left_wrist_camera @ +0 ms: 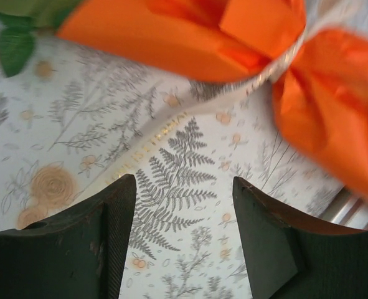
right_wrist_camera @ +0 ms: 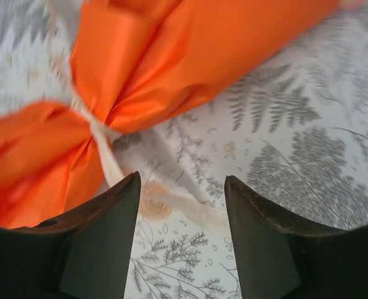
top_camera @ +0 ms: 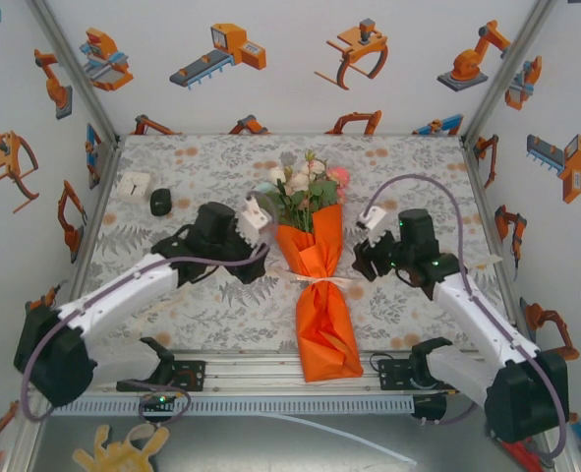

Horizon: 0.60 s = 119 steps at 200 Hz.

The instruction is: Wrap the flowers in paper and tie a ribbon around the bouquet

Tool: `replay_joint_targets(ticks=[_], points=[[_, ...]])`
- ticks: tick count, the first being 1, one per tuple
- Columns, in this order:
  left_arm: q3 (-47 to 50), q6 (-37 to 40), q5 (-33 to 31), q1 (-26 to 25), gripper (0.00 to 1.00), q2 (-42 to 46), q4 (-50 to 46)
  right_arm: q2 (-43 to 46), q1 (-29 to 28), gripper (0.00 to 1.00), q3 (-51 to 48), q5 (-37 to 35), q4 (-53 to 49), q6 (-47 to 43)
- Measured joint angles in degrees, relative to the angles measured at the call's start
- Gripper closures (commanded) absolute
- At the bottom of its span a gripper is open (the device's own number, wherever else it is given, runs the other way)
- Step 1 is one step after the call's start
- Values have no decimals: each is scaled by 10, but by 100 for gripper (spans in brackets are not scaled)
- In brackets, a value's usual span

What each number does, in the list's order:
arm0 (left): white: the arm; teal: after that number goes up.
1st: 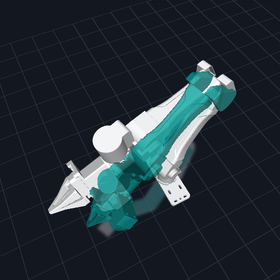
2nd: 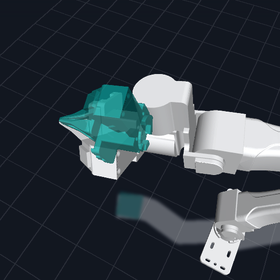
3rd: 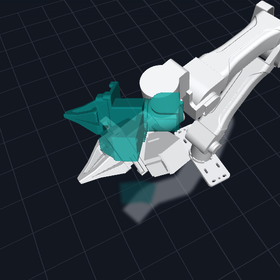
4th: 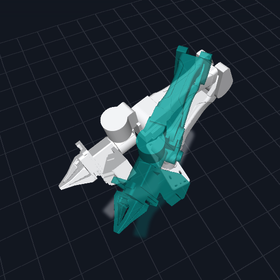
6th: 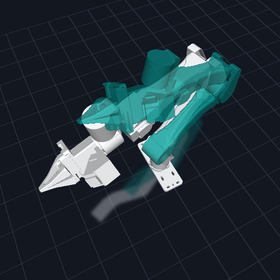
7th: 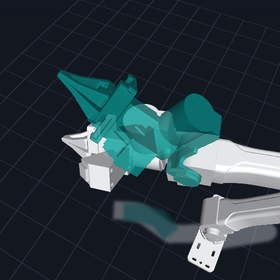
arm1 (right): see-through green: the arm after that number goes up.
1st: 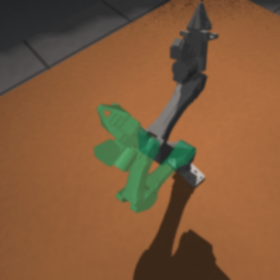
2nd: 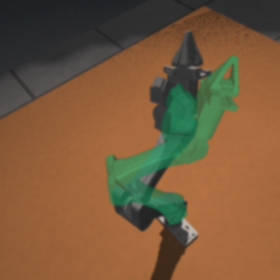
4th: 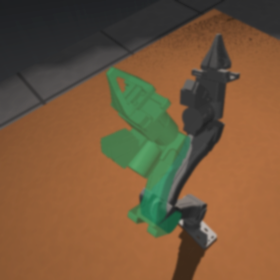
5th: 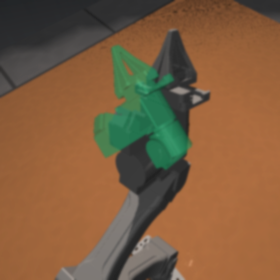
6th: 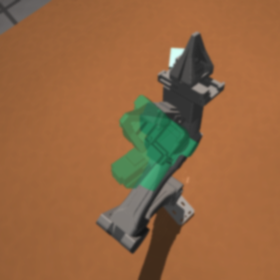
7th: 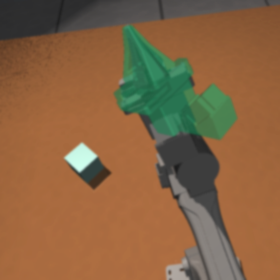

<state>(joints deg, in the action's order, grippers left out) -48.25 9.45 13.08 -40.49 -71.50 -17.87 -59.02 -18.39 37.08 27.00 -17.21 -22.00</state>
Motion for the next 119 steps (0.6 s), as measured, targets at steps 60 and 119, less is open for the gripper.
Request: replay_joint_targets(ticks=[60, 119], points=[[-86, 120, 5, -42, 28, -195, -13, -131, -47, 50, 4, 12, -53, -191], [-128, 113, -32, -96, 70, -307, 28, -176, -51, 84, -1, -3, 9, -209]])
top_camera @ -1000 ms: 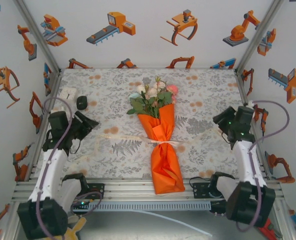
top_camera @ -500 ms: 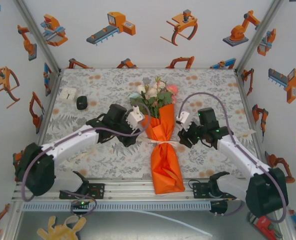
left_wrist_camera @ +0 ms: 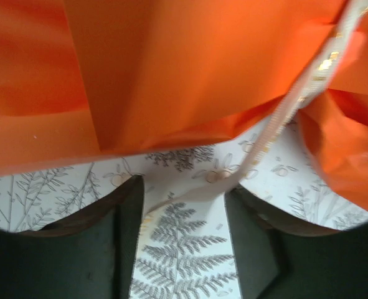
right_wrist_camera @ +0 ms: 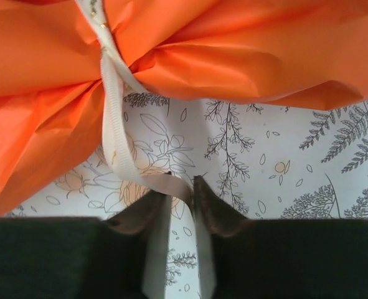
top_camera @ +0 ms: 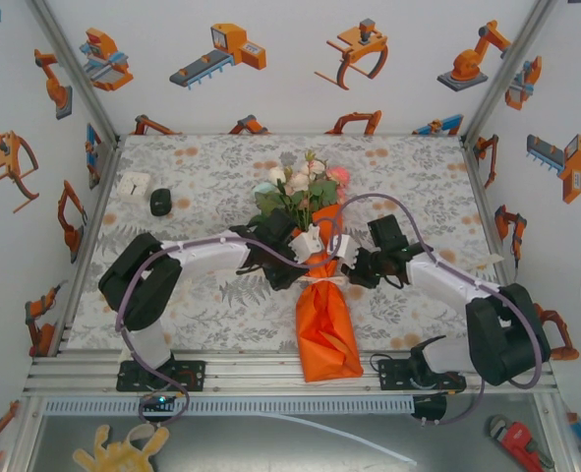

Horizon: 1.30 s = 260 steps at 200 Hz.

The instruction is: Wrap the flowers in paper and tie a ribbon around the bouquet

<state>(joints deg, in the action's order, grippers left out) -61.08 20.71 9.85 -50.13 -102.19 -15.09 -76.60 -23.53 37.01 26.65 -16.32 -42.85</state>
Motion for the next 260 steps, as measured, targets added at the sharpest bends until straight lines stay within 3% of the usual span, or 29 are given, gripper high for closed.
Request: replay_joint_targets(ticks=[19, 42, 62, 105, 158, 181, 226, 260], points=[[4, -14, -26, 2, 100, -1, 26, -2, -1, 97, -12, -4, 34, 22], [7, -45, -61, 8, 100, -1, 45, -2, -5, 100, -24, -18, 75, 55], [7, -102, -62, 47, 100, -1, 46, -3, -10, 100, -23, -45, 110, 88], [-14, -248, -39, 155, 100, -4, 73, -91, -40, 100, 57, -201, 196, 193], [-10, -359, -27, 169, 100, -7, 104, -140, -61, 100, 99, -413, 238, 314], [23, -401, -28, 185, 100, -3, 120, -149, -63, 100, 98, -452, 230, 352], [87, -469, -22, 272, 100, 31, 131, -146, -42, 100, 69, -516, 225, 422], [97, -486, -20, 285, 100, 40, 132, -140, -17, 100, 61, -577, 222, 446]])
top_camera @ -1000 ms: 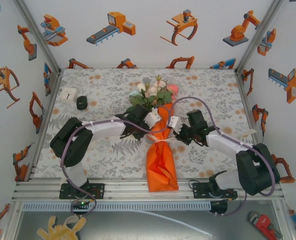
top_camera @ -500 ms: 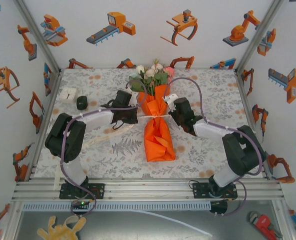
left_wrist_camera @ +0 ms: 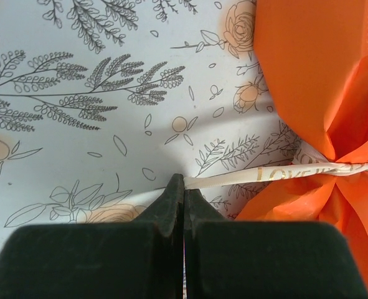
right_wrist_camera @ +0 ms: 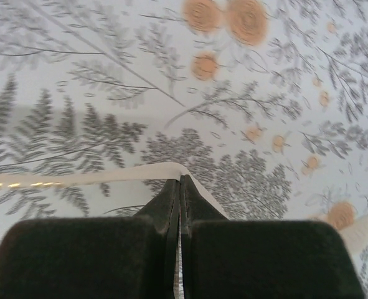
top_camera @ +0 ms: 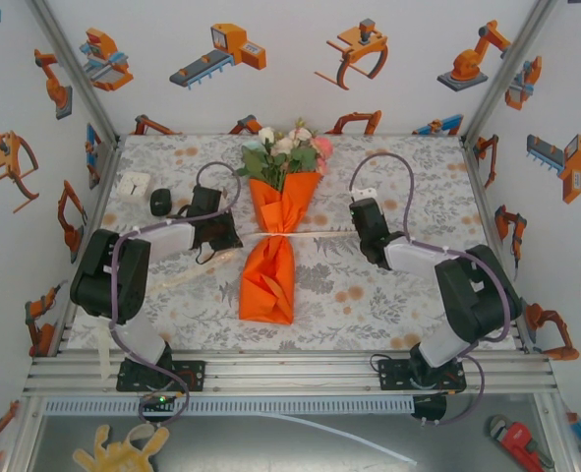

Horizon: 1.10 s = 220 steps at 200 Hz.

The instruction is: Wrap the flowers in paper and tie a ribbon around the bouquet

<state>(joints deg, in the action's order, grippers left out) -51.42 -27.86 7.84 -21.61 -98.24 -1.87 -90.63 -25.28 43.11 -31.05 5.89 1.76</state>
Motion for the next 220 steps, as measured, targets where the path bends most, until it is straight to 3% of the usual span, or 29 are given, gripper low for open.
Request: replay_joint_targets(ticks=[21, 31, 38, 48, 58, 71, 105, 120, 153, 180, 195, 220], points=[[11, 5, 2, 7, 100, 12, -4, 14, 24, 100, -3, -29, -28, -1], [17, 14, 11, 16, 100, 18, -5, 23, 39, 75, -2, -25, -54, -3], [20, 21, 26, 21, 94, 19, -5, 29, 48, 60, 5, 0, -83, -6], [21, 31, 42, 21, 78, 20, -5, 33, 55, 51, 22, 54, -131, -2], [22, 38, 46, 12, 60, 23, -6, 34, 55, 50, 51, 107, -179, 2], [24, 43, 31, -6, 50, 43, -19, 37, 52, 52, 92, 149, -228, 30], [31, 44, -39, -15, 43, 156, -85, 113, 49, 54, 132, 238, -264, 178], [26, 47, -60, 2, 41, 215, -115, 138, 35, 47, 127, 288, -238, 203], [-40, 81, -83, 32, 35, 267, -213, 121, -31, 42, 116, 379, -203, 79], [-86, 122, -86, 35, 25, 268, -282, 24, -37, 40, 170, 414, -287, -45], [-99, 149, -89, 42, 22, 263, -318, -39, -38, 39, 222, 434, -332, -74], [-132, 197, -101, 51, 24, 212, -387, -84, -45, 39, 258, 454, -356, -81]])
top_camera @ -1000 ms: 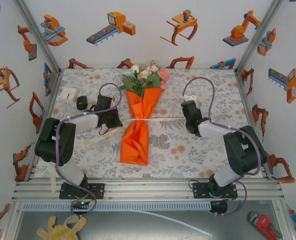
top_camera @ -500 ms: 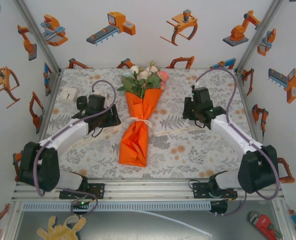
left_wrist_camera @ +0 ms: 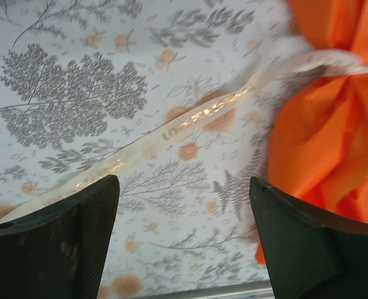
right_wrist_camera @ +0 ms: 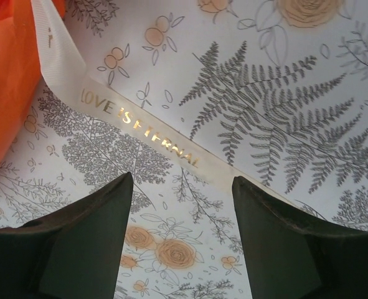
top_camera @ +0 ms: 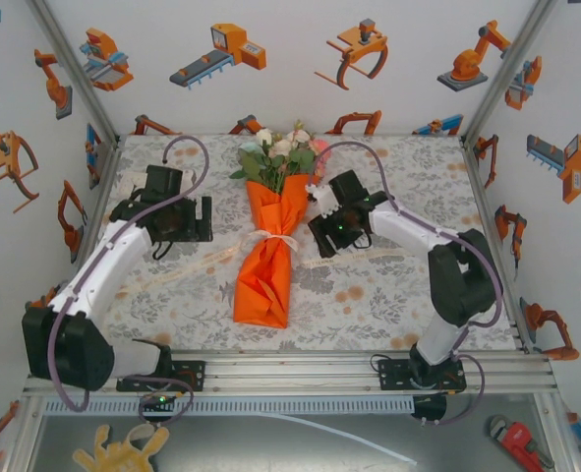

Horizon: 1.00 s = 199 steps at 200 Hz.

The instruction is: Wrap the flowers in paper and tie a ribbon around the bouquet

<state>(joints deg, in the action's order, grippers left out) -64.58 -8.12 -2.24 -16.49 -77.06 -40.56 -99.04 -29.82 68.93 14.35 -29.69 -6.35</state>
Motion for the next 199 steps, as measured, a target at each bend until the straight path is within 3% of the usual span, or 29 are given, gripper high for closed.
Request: replay_joint_targets(ticks=[37, 67, 101, 166, 199], points=[[-34, 51, -30, -6, 22, -126, -43, 3, -4, 39, 1, 2, -9, 5], [-44, 69, -18, -56, 22, -194, -31, 38, -4, 39, -18, -2, -4, 5], [-46, 70, 37, -80, 21, -216, 40, 84, -4, 39, -46, -4, 6, 5], [-51, 49, 72, -90, 21, -282, 169, 101, -4, 39, -56, -5, 10, 3], [-51, 16, 23, -101, 28, -299, 191, 101, -4, 39, -56, -5, 10, 3]])
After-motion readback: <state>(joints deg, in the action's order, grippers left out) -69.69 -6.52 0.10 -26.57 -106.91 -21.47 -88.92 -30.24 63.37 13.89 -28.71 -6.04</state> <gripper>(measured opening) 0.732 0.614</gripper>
